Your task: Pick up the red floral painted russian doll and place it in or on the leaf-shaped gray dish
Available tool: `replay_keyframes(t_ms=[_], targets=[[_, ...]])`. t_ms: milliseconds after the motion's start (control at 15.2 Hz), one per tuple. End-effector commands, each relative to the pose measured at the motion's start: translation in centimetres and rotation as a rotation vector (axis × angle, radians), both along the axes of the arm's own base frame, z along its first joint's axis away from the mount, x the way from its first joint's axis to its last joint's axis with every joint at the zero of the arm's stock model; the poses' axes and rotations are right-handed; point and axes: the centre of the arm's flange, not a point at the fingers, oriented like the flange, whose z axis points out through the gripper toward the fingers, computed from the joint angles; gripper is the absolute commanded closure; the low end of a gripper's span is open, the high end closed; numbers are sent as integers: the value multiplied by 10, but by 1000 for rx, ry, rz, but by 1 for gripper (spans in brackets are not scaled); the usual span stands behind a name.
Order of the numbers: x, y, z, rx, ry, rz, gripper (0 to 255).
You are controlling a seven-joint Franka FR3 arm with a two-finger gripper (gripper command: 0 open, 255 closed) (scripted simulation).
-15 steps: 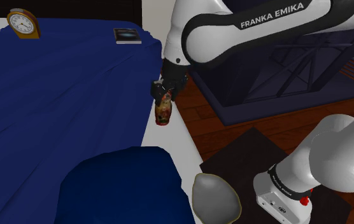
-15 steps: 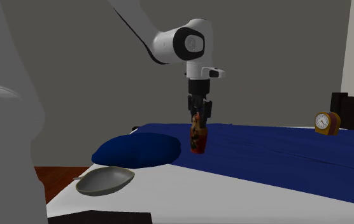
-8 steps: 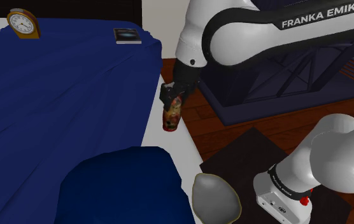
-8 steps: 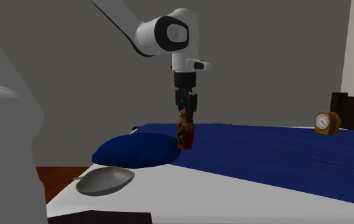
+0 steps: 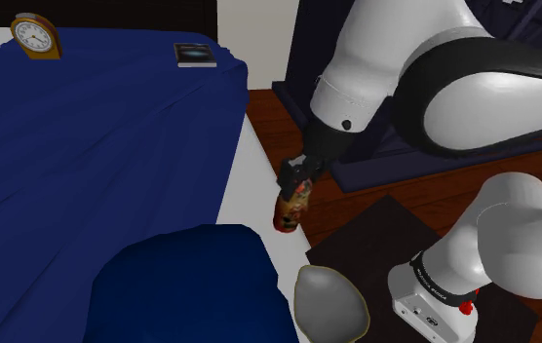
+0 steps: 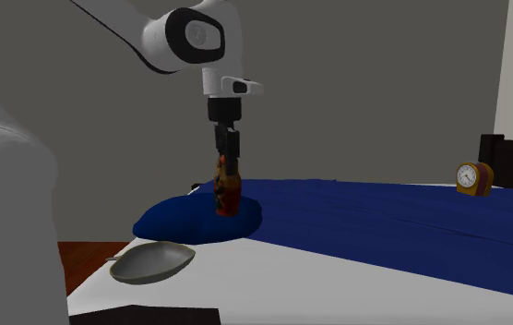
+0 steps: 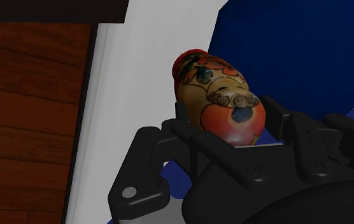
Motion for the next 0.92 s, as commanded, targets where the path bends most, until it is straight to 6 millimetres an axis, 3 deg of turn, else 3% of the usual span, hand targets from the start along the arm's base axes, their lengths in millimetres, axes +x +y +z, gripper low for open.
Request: replay_keyframes(t_ms=[0, 792, 858], targets=[[-27, 1, 5, 0, 0, -1, 255], [-184, 4, 25, 0, 0, -1, 255], [-188, 4, 25, 0, 0, -1, 255]])
